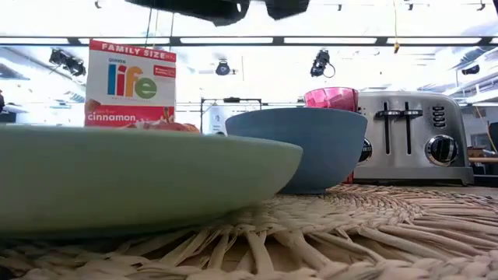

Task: Arrange a breakfast setting
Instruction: Put the orange spoon on the brown tablemat to the right of the blue bowl

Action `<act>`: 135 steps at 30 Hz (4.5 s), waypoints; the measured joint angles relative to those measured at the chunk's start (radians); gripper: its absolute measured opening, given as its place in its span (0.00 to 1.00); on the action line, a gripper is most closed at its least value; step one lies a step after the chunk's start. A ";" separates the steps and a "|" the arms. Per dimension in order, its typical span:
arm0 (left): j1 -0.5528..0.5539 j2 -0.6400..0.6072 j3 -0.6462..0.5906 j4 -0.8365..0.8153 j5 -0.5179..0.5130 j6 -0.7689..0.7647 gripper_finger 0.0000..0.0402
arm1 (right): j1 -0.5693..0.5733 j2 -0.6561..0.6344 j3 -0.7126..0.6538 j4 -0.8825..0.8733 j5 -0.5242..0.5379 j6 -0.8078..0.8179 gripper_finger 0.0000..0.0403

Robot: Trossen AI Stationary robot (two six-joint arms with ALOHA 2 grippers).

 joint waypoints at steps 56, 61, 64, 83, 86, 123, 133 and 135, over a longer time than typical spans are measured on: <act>-0.069 0.083 0.000 -0.024 -0.024 0.139 0.52 | 0.730 -0.253 0.649 -1.797 -0.299 1.605 0.37; -0.069 0.081 0.000 -0.025 -0.024 0.133 0.52 | 0.785 -0.231 0.649 -1.805 -0.226 1.605 0.41; -0.069 0.082 0.000 -0.027 -0.024 0.133 0.52 | 0.797 -0.209 0.647 -1.858 -0.209 1.595 0.43; -0.069 0.081 0.000 -0.027 -0.024 0.133 0.52 | 0.800 -0.197 0.519 -1.817 -0.286 1.414 0.38; -0.069 0.081 0.000 -0.027 -0.024 0.133 0.52 | 0.800 -0.197 0.506 -1.821 -0.291 1.414 0.35; -0.068 0.081 0.000 -0.027 -0.025 0.157 0.52 | 0.742 -0.308 0.501 -1.877 -0.412 1.425 0.07; -0.068 0.081 0.000 -0.027 -0.025 0.160 0.52 | 0.687 -0.411 0.501 -1.840 -0.533 1.471 0.04; -0.068 0.081 0.000 -0.027 -0.025 0.161 0.52 | 0.674 -0.433 0.501 -1.827 -0.533 1.486 0.04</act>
